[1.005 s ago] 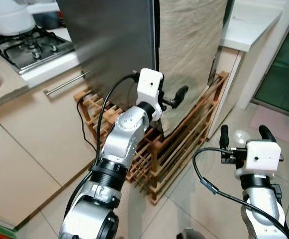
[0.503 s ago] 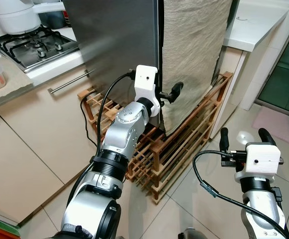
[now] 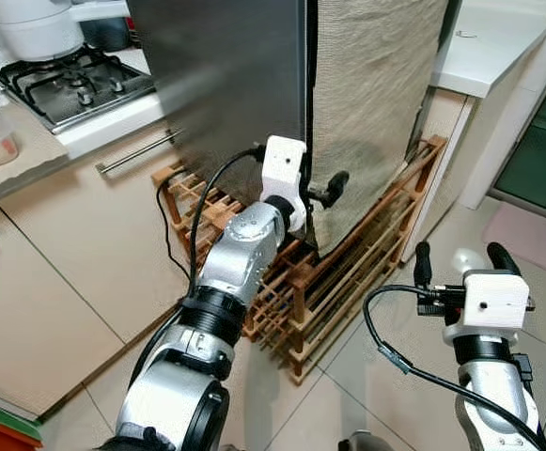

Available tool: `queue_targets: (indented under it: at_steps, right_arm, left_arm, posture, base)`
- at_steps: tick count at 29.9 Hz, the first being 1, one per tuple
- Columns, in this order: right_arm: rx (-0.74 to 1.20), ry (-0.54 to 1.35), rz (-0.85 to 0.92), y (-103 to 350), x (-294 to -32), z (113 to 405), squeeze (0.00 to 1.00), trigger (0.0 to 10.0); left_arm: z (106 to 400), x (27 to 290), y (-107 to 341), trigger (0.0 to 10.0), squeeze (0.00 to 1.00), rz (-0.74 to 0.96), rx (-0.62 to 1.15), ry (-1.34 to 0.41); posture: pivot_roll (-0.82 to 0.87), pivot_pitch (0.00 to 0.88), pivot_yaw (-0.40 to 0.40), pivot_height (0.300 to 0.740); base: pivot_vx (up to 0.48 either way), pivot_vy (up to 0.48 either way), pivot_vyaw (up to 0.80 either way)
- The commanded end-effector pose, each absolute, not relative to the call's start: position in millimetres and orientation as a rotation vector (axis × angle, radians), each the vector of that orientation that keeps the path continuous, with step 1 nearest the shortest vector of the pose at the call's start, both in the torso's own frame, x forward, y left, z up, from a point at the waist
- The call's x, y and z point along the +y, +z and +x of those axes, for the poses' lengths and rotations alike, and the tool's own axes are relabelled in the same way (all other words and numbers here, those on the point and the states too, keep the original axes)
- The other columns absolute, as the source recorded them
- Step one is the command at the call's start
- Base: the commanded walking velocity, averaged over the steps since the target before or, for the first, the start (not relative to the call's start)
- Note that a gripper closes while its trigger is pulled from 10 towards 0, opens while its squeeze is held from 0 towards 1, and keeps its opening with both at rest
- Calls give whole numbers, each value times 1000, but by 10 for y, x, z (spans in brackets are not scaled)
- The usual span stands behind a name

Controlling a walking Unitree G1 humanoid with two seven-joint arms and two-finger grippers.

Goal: Restocking fridge

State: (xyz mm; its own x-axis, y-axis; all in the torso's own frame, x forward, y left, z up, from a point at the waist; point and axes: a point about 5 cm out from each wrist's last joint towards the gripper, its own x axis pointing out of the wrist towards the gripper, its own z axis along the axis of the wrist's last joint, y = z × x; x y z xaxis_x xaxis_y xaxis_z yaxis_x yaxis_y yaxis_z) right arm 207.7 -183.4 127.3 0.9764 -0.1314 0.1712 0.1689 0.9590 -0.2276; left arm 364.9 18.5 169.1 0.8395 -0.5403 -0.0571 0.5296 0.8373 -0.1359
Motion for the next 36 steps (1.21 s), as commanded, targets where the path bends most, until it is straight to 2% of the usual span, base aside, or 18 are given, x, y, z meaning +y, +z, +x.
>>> queue_targets:
  at_steps: [1, 14, 17, 21, 22, 26, 31, 36]
  right_arm:
    - [-147, -142, -240, 1248, -1816, 2058, 0, 10000]
    - [-139, -148, -241, 1238, -1813, 2021, 0, 10000]
    - [-136, -147, -239, 1233, -1812, 2026, 0, 10000]
    - [-137, -144, -238, 1238, -1808, 2042, 0, 10000]
    - [-137, -144, -238, 1238, -1808, 2042, 0, 10000]
    - [-143, -144, -235, 1250, -1809, 2062, 0, 10000]
    - [-143, -144, -231, 1247, -1810, 2066, 0, 10000]
    - [-134, -145, -217, 1226, -1792, 2067, 0, 10000]
  left_arm:
    - [3612, -110, 1842, 10000, 0, -136, 63, -626]
    - [3625, -323, 1911, 10000, 0, -194, 96, -660]
    - [3516, -549, 1947, 10000, 0, -278, 163, -786]
    - [3359, -746, 2043, 10000, 0, -295, 141, -947]
    - [3359, -746, 2043, 10000, 0, -295, 141, -947]
    - [3177, -836, 2165, 10000, 0, -313, 48, -1180]
    - [3120, -844, 2215, 10000, 0, -318, 13, -1257]
    - [2981, -880, 2321, 10000, 0, -373, -32, -1410]
  posture:
    - [-194, 25, 100, 710]
    - [-204, 41, 107, 710]
    - [-201, 45, 104, 710]
    - [-200, 51, 104, 710]
    - [-200, 51, 104, 710]
    - [-195, 54, 105, 710]
    - [-186, 57, 105, 710]
    - [-191, 57, 106, 710]
  base:
    - [0, 0, 0]
    - [0, 0, 0]
    - [0, 0, 0]
    - [0, 0, 0]
    - [0, 0, 0]
    - [0, 0, 0]
    - [0, 0, 0]
    - [0, 0, 0]
